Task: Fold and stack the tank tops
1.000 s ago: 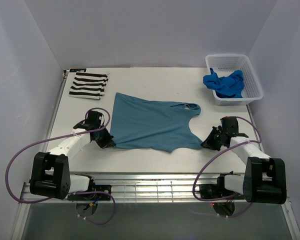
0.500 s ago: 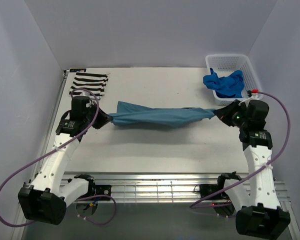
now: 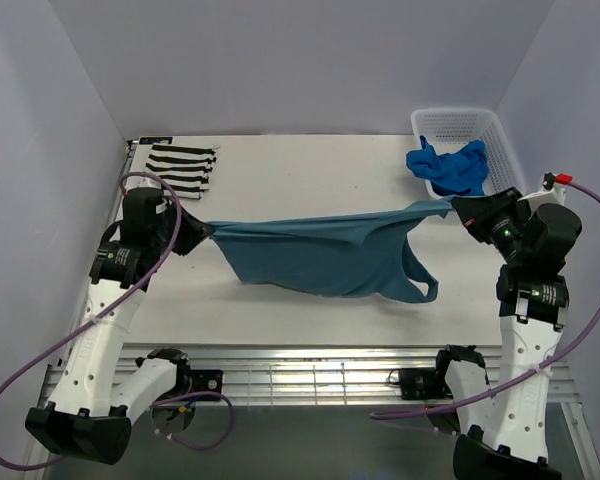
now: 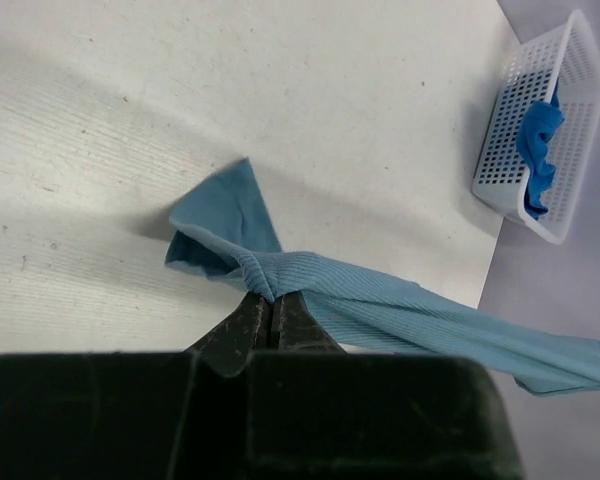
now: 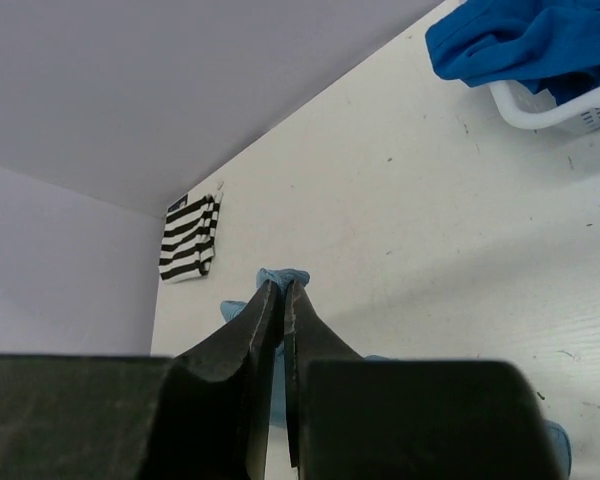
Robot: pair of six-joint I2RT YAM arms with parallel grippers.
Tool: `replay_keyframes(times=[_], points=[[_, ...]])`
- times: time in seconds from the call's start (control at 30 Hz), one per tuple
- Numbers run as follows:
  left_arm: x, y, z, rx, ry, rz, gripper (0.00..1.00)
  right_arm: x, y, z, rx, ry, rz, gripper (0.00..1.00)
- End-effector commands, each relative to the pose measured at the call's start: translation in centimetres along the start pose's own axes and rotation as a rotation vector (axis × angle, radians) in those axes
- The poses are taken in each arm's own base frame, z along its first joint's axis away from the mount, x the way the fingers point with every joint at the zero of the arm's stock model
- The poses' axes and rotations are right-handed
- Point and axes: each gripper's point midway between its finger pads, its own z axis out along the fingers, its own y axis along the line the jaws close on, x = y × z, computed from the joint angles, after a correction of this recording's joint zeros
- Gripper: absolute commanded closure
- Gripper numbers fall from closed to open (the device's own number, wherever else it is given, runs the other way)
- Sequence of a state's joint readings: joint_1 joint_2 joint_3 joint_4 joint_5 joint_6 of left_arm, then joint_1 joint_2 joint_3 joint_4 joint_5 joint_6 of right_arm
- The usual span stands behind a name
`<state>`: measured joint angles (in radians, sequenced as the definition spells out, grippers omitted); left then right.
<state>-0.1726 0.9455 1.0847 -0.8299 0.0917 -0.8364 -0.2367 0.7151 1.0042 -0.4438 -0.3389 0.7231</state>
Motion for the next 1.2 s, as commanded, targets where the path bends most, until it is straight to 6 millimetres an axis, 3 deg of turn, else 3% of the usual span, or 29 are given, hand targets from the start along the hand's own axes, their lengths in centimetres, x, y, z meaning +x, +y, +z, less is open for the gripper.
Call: replay_keyframes(times=[0.0, 0.03, 0.07, 0.13, 0.17, 0.2, 0.23, 0.27, 0.3, 0.33, 0.43, 0.5, 0.53, 0.57, 0.63, 0.67, 0.7, 0.77, 0.8, 0.87, 0.9, 0.97, 1.0, 1.03, 1.07, 1.1, 1.13, 1.17], points=[[-3.4, -2.0, -1.0, 0.016, -0.106, 0.009, 1.00, -2.6, 2.6, 0.3, -0.084, -0.037, -0.053, 0.92], [-3.7, -2.4, -0.4, 0.020, -0.101, 0.021, 1.00, -2.6, 3.0, 1.0, -0.116, -0.025, -0.074, 0.92], [-4.3, -2.9, 1.4, 0.018, -0.092, 0.025, 1.00, -2.0, 2.7, 2.3, -0.135, 0.033, -0.064, 0.92], [-6.1, -4.9, 2.7, 0.047, -0.101, 0.027, 1.00, -2.3, 3.6, 3.5, -0.208, 0.061, -0.079, 0.92], [-7.3, -6.1, 3.4, 0.067, -0.117, 0.054, 1.00, -2.8, 4.1, 5.0, -0.255, 0.082, -0.087, 0.92], [-8.1, -6.3, 6.1, 0.033, -0.091, 0.062, 1.00, -3.4, 4.5, 5.7, -0.270, 0.088, -0.100, 0.92], [-11.5, -9.8, 5.0, 0.106, -0.158, 0.086, 1.00, -5.8, 6.9, 5.7, -0.318, 0.055, -0.167, 0.92], [-12.7, -10.7, 5.2, 0.110, -0.157, 0.110, 1.00, -6.1, 6.3, 7.5, -0.299, 0.106, -0.151, 0.92], [-14.0, -11.0, 7.4, 0.094, -0.139, 0.117, 1.00, -7.2, 7.3, 7.7, -0.320, 0.098, -0.181, 0.92], [-17.3, -14.7, 4.8, 0.175, -0.228, 0.144, 1.00, -9.6, 9.5, 7.5, -0.354, 0.056, -0.239, 0.92], [-20.1, -16.5, 3.1, 0.186, -0.297, 0.175, 1.00, -12.0, 11.1, 7.0, -0.351, -0.009, -0.293, 0.92], [-20.4, -16.1, 2.3, 0.168, -0.329, 0.189, 1.00, -11.8, 11.1, 6.9, -0.353, 0.004, -0.297, 0.92], [-20.0, -15.8, 0.9, 0.174, -0.342, 0.193, 1.00, -10.9, 10.6, 7.1, -0.358, 0.034, -0.286, 0.92], [-17.9, -13.4, 3.2, 0.125, -0.278, 0.189, 1.00, -8.7, 8.8, 7.7, -0.343, 0.098, -0.247, 0.92], [-14.9, -11.1, 4.6, 0.115, -0.202, 0.185, 1.00, -5.8, 6.5, 8.3, -0.341, 0.163, -0.211, 0.92], [-13.7, -10.5, 4.1, 0.134, -0.192, 0.181, 1.00, -4.3, 5.4, 8.2, -0.331, 0.191, -0.192, 0.92], [-9.6, -6.6, 6.9, 0.072, -0.074, 0.161, 1.00, -0.8, 1.8, 9.0, -0.277, 0.266, -0.132, 0.92], [-6.4, -3.9, 7.6, 0.058, -0.015, 0.133, 1.00, 2.2, -1.3, 8.7, -0.209, 0.301, -0.103, 0.92], [-2.5, 0.2, 9.3, -0.016, 0.080, 0.107, 1.00, 5.6, -4.6, 8.6, -0.141, 0.362, -0.058, 0.92], [0.9, 3.0, 9.7, -0.051, 0.160, 0.082, 1.00, 8.2, -7.8, 7.9, -0.048, 0.388, -0.054, 0.92], [3.3, 5.3, 9.8, -0.091, 0.215, 0.072, 1.00, 10.8, -10.2, 7.3, 0.016, 0.434, -0.028, 0.84], [5.3, 7.1, 9.5, -0.123, 0.267, 0.062, 0.65, 12.3, -13.2, 6.5, 0.129, 0.457, -0.059, 0.62], [5.7, 7.5, 9.1, -0.128, 0.273, 0.064, 0.43, 12.8, -14.0, 6.2, 0.162, 0.472, -0.066, 0.36], [5.8, 7.9, 8.8, -0.150, 0.272, 0.064, 0.27, 13.0, -14.6, 6.0, 0.193, 0.482, -0.074, 0.25], [5.6, 8.8, 8.3, -0.207, 0.256, 0.068, 0.02, 12.5, -14.7, 5.9, 0.209, 0.485, -0.101, 0.12], [5.0, 9.0, 8.0, -0.230, 0.237, 0.079, 0.02, 12.5, -15.0, 5.4, 0.244, 0.501, -0.103, 0.04], [4.4, 8.9, 7.5, -0.242, 0.215, 0.089, 0.02, 12.1, -14.8, 5.4, 0.242, 0.493, -0.117, 0.10], [3.4, 8.6, 7.1, -0.256, 0.187, 0.101, 0.02, 11.3, -14.0, 5.3, 0.220, 0.470, -0.141, 0.10]])
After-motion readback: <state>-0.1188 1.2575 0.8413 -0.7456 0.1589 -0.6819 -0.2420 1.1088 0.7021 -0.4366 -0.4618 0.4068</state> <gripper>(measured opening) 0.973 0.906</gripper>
